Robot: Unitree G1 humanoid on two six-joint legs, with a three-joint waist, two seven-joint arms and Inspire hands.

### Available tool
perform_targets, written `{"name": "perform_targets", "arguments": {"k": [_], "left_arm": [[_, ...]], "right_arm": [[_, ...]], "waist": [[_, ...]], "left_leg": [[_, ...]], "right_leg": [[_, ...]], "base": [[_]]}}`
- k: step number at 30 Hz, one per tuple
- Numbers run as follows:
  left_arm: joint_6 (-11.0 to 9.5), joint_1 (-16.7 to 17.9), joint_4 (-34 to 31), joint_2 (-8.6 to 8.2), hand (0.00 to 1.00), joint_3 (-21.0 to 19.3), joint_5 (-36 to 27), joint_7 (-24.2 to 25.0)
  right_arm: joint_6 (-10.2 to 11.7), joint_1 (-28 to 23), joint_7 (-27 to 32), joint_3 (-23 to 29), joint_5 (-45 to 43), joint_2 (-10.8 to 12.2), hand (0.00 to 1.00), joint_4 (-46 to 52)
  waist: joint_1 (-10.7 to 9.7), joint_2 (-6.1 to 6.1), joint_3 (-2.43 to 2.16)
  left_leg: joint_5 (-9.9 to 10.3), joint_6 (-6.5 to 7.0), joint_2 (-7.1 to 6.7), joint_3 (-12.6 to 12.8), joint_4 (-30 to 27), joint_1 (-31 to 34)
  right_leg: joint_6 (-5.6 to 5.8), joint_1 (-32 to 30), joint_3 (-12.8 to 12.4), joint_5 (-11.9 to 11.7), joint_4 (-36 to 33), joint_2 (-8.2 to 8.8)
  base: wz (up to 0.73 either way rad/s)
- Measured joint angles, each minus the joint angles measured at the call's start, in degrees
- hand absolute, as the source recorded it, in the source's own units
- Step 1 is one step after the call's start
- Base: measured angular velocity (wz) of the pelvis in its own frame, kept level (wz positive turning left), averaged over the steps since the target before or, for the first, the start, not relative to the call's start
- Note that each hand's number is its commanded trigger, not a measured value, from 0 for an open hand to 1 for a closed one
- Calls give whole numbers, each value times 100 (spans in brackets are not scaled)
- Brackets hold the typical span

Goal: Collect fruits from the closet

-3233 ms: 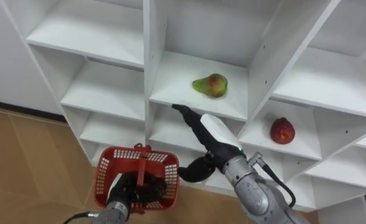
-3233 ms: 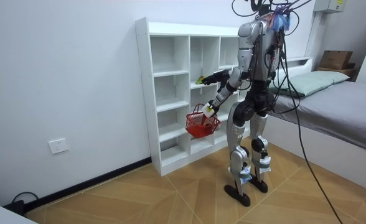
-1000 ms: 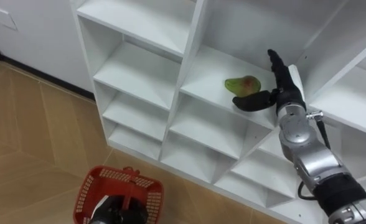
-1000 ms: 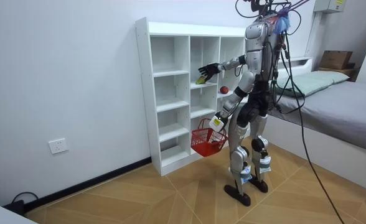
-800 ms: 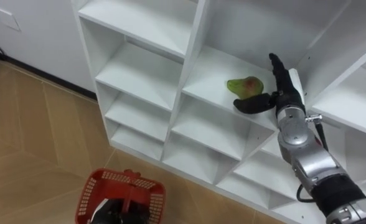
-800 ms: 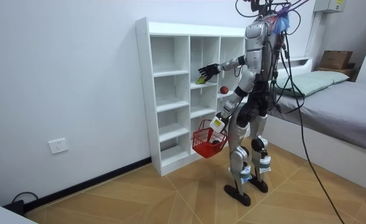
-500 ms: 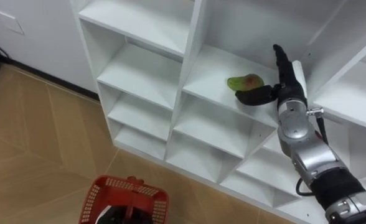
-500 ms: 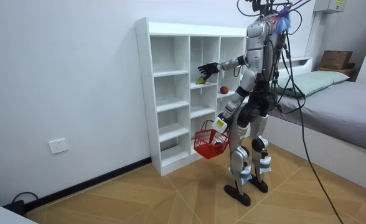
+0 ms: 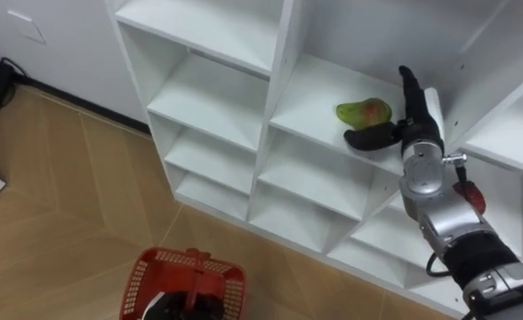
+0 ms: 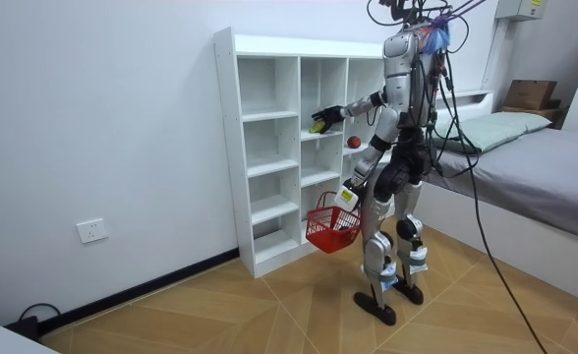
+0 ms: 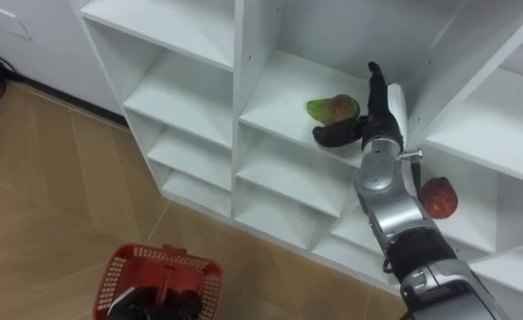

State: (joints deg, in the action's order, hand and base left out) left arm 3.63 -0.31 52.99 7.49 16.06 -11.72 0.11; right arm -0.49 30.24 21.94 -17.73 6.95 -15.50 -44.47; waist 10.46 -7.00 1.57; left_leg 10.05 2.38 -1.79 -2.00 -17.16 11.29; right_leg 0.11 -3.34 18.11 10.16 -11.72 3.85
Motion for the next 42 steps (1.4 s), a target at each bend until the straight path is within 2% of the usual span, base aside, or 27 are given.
{"name": "perform_targets", "arguments": {"k": [2, 6, 17, 25, 26, 27, 28, 29, 30, 32, 42], "left_arm": [[-5, -24, 50, -5, 100, 0, -4, 2], [-21, -96, 120, 8, 100, -5, -9, 5], [-30, -315, 442, 48, 100, 98, -178, 19], [-30, -322, 451, 40, 100, 108, -201, 8], [-30, -322, 458, 37, 100, 109, -223, 7], [-29, -322, 469, 33, 100, 109, -224, 6], [-29, -322, 474, 30, 100, 109, -224, 5], [-29, -322, 492, 21, 100, 108, -224, 4], [-29, -322, 509, 11, 100, 109, -224, 4], [-29, -322, 519, 6, 100, 109, -224, 3], [-31, -323, 554, 17, 100, 109, -351, 0]], "right_arm": [[9, 2, -72, 1, 103, 0, 0, -8], [143, 3, -223, -7, 372, 3, 0, -141], [426, 13, -474, -12, 412, 2, 0, -385], [600, 86, -637, -14, 409, -9, 0, -671], [601, 91, -649, -14, 409, -17, 4, -683], [601, 96, -657, -14, 409, -20, 13, -691], [601, 99, -661, -14, 409, -22, 50, -696], [604, 105, -662, -15, 408, -22, 60, -710], [615, 110, -661, -14, 409, -22, 82, -726], [656, 120, -652, -11, 409, -21, 100, -734], [700, 150, -649, -8, 409, -32, 100, -756]], "waist": [[-9, 1, 4], [6, -1, 46], [34, -71, 52], [82, -51, 47], [86, -31, 43], [87, -8, 34], [87, 8, 27], [87, 34, 13], [86, 58, 0], [86, 83, -8], [82, 82, -10]], "left_leg": [[-3, 5, -5, -2, 1, 0], [-6, 11, 2, 15, 9, 8], [-29, 12, 5, 22, 70, 24], [-32, 15, 5, 41, 61, 9], [-32, 15, 5, 40, 60, 6], [-33, 17, 4, 40, 60, 4], [-34, 17, 4, 40, 60, 3], [-35, 18, 4, 40, 61, 0], [-37, 18, 4, 40, 62, -4], [-44, 17, 4, 40, 68, -10], [-51, 16, 3, 39, 118, -13]], "right_leg": [[1, -2, -1, 1, 0, 1], [1, -13, -5, 1, -4, -10], [1, -104, 20, 0, -89, -4], [1, -98, 10, 0, -89, -3], [2, -94, 10, 0, -89, -3], [2, -92, 10, -1, -89, -2], [2, -91, 10, -1, -89, -2], [2, -88, 10, 0, -89, -2], [2, -86, 10, 0, -89, -2], [2, -83, 10, 0, -89, -1], [2, -84, 11, -1, -89, -1]], "base": [[0], [0], [-1], [-1], [0], [0], [0], [0], [0], [0], [0]]}}
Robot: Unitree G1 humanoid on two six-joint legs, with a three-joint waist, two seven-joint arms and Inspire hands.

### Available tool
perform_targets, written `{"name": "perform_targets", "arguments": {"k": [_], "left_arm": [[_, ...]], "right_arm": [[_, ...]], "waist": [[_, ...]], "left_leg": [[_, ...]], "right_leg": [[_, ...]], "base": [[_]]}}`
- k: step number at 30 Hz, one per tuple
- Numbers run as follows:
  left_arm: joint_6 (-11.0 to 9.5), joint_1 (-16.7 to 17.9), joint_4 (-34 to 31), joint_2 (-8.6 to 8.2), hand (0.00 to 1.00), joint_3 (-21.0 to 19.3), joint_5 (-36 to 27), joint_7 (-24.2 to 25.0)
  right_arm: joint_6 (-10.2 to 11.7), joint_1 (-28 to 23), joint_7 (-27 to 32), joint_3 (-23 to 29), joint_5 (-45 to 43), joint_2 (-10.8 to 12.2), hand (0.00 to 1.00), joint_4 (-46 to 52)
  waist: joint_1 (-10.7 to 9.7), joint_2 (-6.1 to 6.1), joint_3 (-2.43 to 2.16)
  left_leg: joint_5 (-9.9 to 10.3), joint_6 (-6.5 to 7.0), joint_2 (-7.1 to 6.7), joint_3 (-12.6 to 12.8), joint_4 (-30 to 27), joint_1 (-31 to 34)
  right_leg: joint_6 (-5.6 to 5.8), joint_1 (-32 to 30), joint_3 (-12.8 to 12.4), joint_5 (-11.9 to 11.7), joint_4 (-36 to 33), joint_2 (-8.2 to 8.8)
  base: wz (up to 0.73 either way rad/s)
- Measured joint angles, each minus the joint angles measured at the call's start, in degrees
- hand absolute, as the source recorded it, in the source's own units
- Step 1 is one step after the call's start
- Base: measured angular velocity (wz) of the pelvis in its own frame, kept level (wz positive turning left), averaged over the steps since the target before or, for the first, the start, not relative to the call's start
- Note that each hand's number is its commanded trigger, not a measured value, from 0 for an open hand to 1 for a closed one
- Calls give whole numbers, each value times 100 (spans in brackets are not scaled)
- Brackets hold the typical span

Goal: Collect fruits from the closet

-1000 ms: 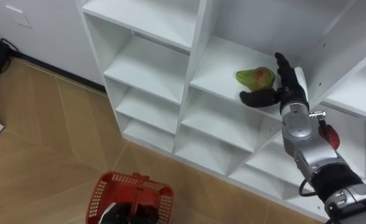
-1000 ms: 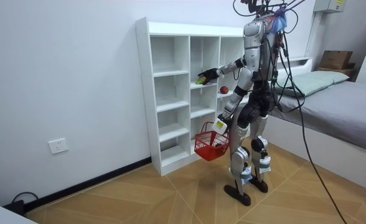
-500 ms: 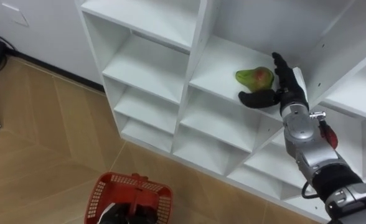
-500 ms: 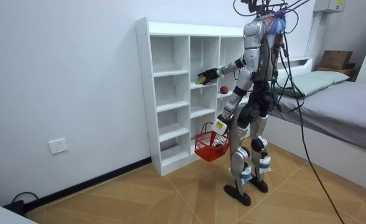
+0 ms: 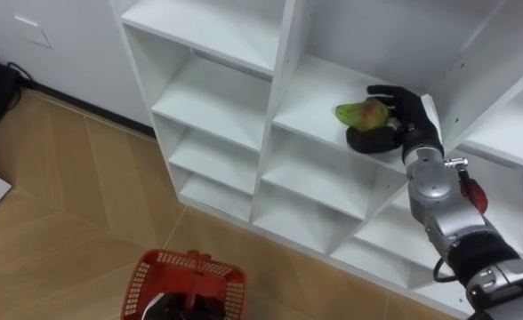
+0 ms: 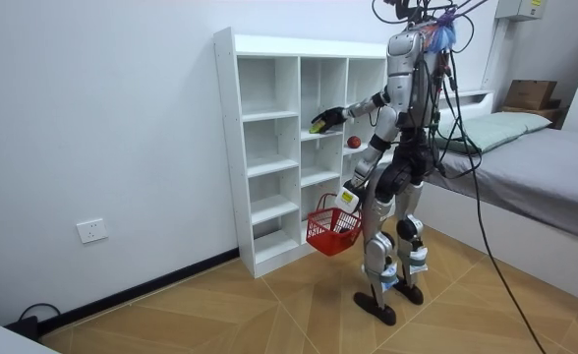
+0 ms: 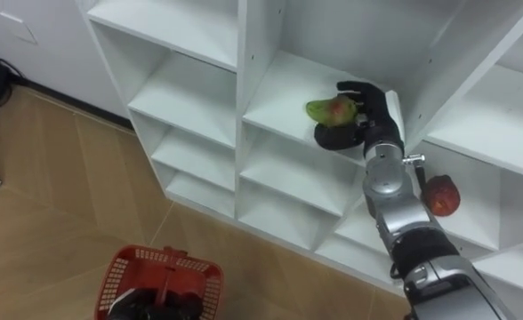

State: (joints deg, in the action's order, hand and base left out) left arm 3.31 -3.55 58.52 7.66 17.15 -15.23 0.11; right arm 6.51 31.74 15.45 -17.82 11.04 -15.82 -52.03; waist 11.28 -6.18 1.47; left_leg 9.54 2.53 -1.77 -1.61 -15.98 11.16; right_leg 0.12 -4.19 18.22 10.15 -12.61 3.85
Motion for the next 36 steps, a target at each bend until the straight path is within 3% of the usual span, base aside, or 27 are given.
{"name": "perform_targets", "arguments": {"k": [23, 29, 32, 36], "left_arm": [[-79, -4, 60, 23, 100, 0, -40, 0], [-81, -4, 46, 14, 100, 5, -42, -12], [-87, -2, -9, -12, 100, 2, -45, -132], [-101, 20, -61, -68, 100, -7, -37, -253]], "right_arm": [[15, 90, -21, 127, 62, -14, 100, -48], [-42, 75, -143, 157, 260, -7, 100, 56], [-186, 48, -250, 107, 440, -3, 100, 258], [-316, -303, -543, 127, 401, 19, 100, 690]], "waist": [[-3, -57, 17], [-48, -75, 17], [-130, -83, 15], [-195, -84, 14]], "left_leg": [[-16, -3, -1, 1, 89, -60], [-17, -2, -2, 0, 113, -85], [-17, -2, 0, -1, 114, -90], [-16, -2, 17, 138, 132, -265]], "right_leg": [[0, -4, -1, 0, 2, 6], [0, 0, -76, 0, 4, 8], [0, 15, -80, 0, 11, 20], [1, 167, -132, 1, 22, 29]], "base": [[0], [0], [0], [-5]]}}
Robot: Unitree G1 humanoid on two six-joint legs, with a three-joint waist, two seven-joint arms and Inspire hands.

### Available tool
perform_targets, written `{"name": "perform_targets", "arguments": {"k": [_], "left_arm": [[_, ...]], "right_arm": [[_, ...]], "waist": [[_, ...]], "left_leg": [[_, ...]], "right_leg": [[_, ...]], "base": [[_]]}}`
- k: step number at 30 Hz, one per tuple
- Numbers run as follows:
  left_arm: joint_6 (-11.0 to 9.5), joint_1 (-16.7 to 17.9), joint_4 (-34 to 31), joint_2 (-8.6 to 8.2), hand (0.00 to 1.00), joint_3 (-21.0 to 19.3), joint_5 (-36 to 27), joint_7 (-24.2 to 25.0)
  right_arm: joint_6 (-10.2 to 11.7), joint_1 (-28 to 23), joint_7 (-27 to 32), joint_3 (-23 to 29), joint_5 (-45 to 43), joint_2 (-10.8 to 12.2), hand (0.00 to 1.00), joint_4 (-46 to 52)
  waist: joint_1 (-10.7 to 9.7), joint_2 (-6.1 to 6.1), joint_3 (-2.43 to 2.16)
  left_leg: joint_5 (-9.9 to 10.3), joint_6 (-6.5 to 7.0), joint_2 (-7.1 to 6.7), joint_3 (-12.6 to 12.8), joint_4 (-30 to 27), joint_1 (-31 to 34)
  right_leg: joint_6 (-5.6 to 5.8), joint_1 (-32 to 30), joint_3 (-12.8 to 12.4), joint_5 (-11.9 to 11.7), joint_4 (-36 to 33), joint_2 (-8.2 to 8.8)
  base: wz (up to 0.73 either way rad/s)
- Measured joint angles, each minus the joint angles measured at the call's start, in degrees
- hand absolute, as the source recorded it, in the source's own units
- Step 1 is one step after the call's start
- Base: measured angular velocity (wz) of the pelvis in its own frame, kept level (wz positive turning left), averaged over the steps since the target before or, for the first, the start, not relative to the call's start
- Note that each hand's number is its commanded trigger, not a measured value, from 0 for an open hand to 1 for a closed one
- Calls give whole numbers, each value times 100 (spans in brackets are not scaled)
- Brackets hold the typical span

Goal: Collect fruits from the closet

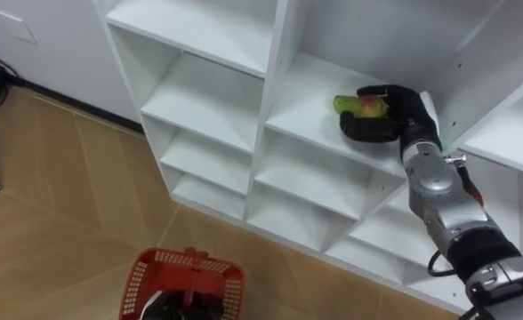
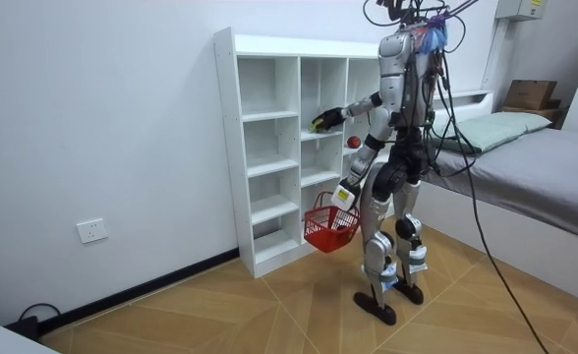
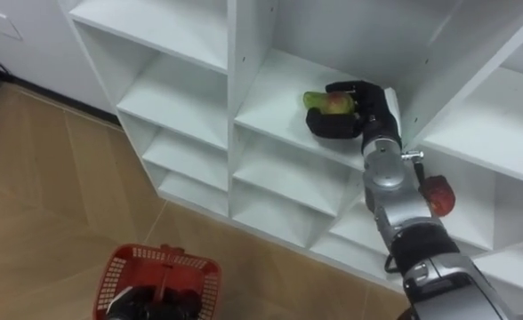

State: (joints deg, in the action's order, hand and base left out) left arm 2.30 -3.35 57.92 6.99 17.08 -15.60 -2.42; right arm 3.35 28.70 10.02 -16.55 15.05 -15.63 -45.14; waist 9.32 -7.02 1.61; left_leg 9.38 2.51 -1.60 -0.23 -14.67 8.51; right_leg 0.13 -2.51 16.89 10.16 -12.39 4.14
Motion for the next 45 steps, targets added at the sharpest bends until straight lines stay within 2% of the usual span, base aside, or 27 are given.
{"name": "perform_targets", "arguments": {"k": [7, 10, 12, 13, 15, 18, 25, 27, 32, 38, 45], "left_arm": [[-41, 18, -344, 4, 100, 5, -52, -129], [-35, 134, -565, -20, 100, 2, -73, -240], [-36, 291, -780, -57, 100, 12, -59, -321], [-36, 330, -814, -62, 100, 10, -53, -339], [-33, 494, -913, -119, 100, -4, -48, -363], [-35, 608, -1199, -108, 100, -6, -58, -358], [-50, 616, -1289, -98, 100, 15, -130, -372], [-50, 627, -1393, -93, 100, 24, -296, -474], [-52, 628, -1626, -99, 100, 120, -290, -590], [-55, 627, -1669, -90, 100, 233, -289, -550], [-56, 619, -1664, -91, 100, 247, -222, -230]], "right_arm": [[-190, -743, -311, -76, -125, 45, 100, 1060], [-270, -1339, -578, -75, -124, 73, 100, 1681], [-360, -1853, -775, -80, -221, 91, 100, 2139], [-360, -1973, -822, -81, -243, 97, 100, 2221], [-440, -2512, -966, -81, -372, 137, 100, 2713], [-467, -3026, -1116, -145, -452, 202, 100, 3304], [-466, -3474, -1475, -259, -982, 265, 100, 3599], [-467, -3593, -1510, -258, -987, 288, 100, 3601], [-470, -3864, -1618, -260, -1146, 414, 100, 3620], [-466, -3893, -1644, -258, -1392, 423, 100, 3253], [-468, -3923, -1655, -299, -1814, 450, 100, 2822]], "waist": [[-150, 15, -4], [-326, 86, -25], [-442, 167, -64], [-445, 185, -76], [-452, 281, -132], [-495, 321, -156], [-602, 339, -142], [-602, 374, -120], [-613, 445, -117], [-765, 544, -85], [-783, 619, -108]], "left_leg": [[3, 1, 30, 175, 18, -111], [3, 3, 25, 179, 18, -194], [4, 4, 25, 202, 51, -297], [2, 4, 29, 242, 85, -345], [3, 3, 61, 411, 188, -535], [2, -10, 93, 506, 237, -663], [-1, -17, 86, 576, 337, -903], [0, -17, 91, 632, 355, -911], [4, -20, 95, 671, 415, -932], [25, -23, 99, 671, 431, -923], [33, -31, 127, 754, 436, -902]], "right_leg": [[6, 21, -177, 3, -9, -23], [6, 96, -211, 3, -11, -35], [6, 158, -277, 3, -18, -42], [6, 177, -309, 3, -21, -46], [5, 250, -462, 3, -24, -73], [-5, 295, -576, -3, -24, -106], [-4, 473, -650, -3, 69, -120], [-1, 452, -736, -5, 70, -128], [0, 437, -828, -6, 69, -140], [1, 415, -847, -6, 72, -154], [-7, 339, -905, -13, 52, -173]], "base": [[-14], [-7], [-12], [-32], [-38], [-23], [-4], [-12], [-9], [-2], [-7]]}}
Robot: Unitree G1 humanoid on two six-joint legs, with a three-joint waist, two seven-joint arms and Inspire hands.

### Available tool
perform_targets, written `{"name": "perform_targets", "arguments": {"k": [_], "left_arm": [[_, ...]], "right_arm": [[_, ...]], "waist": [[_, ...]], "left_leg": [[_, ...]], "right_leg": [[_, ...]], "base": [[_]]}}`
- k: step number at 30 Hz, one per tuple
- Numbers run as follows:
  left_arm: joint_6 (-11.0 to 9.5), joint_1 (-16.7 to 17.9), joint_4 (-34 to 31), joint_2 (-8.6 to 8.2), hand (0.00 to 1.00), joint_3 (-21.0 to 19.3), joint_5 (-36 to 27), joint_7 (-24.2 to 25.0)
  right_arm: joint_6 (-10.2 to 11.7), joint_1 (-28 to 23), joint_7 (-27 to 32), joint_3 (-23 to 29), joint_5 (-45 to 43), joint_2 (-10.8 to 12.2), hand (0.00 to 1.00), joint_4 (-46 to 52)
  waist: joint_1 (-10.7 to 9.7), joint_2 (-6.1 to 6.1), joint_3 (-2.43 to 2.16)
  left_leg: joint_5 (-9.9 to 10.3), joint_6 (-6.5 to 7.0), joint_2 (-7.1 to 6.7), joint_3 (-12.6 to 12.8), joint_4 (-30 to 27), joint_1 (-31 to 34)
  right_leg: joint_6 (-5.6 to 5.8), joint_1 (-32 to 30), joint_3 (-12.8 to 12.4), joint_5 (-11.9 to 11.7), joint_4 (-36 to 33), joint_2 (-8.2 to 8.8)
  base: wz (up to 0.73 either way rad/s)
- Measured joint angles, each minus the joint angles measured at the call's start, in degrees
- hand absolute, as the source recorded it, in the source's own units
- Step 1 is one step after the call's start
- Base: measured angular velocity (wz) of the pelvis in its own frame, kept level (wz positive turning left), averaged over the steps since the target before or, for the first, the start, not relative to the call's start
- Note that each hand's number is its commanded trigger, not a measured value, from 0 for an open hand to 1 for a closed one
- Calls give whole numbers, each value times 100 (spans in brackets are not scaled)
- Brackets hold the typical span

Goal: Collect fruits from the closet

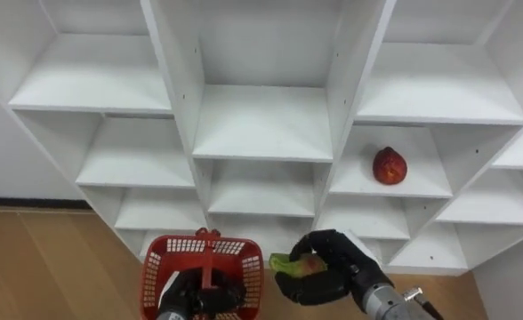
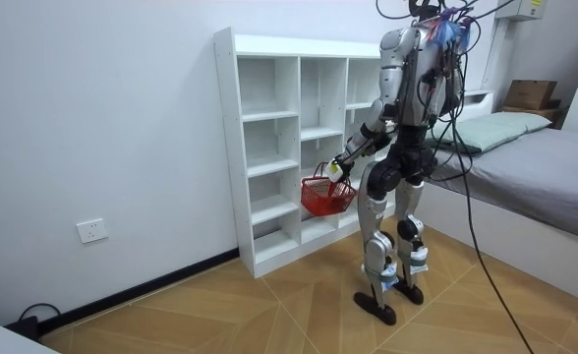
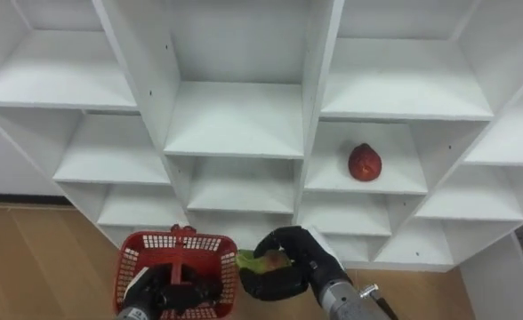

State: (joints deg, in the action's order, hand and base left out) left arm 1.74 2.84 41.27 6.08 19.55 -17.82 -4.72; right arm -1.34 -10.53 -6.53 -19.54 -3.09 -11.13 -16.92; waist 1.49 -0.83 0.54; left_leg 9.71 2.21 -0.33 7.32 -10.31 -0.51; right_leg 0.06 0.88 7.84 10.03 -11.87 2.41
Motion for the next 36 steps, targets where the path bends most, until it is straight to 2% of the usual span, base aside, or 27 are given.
{"name": "perform_targets", "arguments": {"k": [7, 10, 17, 19, 26, 30, 36], "left_arm": [[-26, -60, 183, 125, 100, 254, 5, 410], [-26, -58, 312, 160, 100, 269, 270, 585], [-27, -100, 244, 216, 100, 262, 529, 841], [-25, -177, 263, 230, 100, 263, 669, 937], [-20, -388, 429, 281, 100, 288, 1114, 1328], [-19, -568, 799, 244, 100, 357, 1253, 1454], [-27, -791, 1043, 219, 100, 523, 1254, 1564]], "right_arm": [[6, 291, 15, -174, -387, 4, 100, -768], [6, 453, 20, -174, -434, 24, 100, -1068], [5, 630, 47, -181, -492, 28, 100, -1187], [2, 718, 24, -181, -493, 13, 100, -1209], [3, 1427, 32, -180, -469, 42, 100, -2193], [3, 1554, 22, -185, -468, 64, 100, -2522], [4, 1716, -16, -420, -457, 61, 100, -2751]], "waist": [[-42, 35, -13], [-85, 53, -3], [-112, 80, -2], [-109, 83, 2], [-121, 101, 25], [-117, 136, 55], [-110, 163, 66]], "left_leg": [[1, 2, 4, 2, -9, 129], [1, 2, 8, 23, -46, 262], [1, 2, 16, 20, -65, 476], [0, 3, 17, 1, -85, 557], [-1, 5, 8, -2, -129, 662], [-1, 5, 5, -79, -146, 706], [-2, 7, 4, -98, -243, 915]], "right_leg": [[-5, -113, 27, -22, 8, -1], [-6, -218, 40, -23, 4, 2], [-6, -432, 89, -23, -33, 7], [-6, -523, 95, -22, -65, 13], [-5, -600, 124, -22, -75, 32], [-6, -608, 193, -21, -76, 42], [-6, -800, 207, -21, -138, 48]], "base": [[0], [1], [0], [0], [1], [7], [1]]}}
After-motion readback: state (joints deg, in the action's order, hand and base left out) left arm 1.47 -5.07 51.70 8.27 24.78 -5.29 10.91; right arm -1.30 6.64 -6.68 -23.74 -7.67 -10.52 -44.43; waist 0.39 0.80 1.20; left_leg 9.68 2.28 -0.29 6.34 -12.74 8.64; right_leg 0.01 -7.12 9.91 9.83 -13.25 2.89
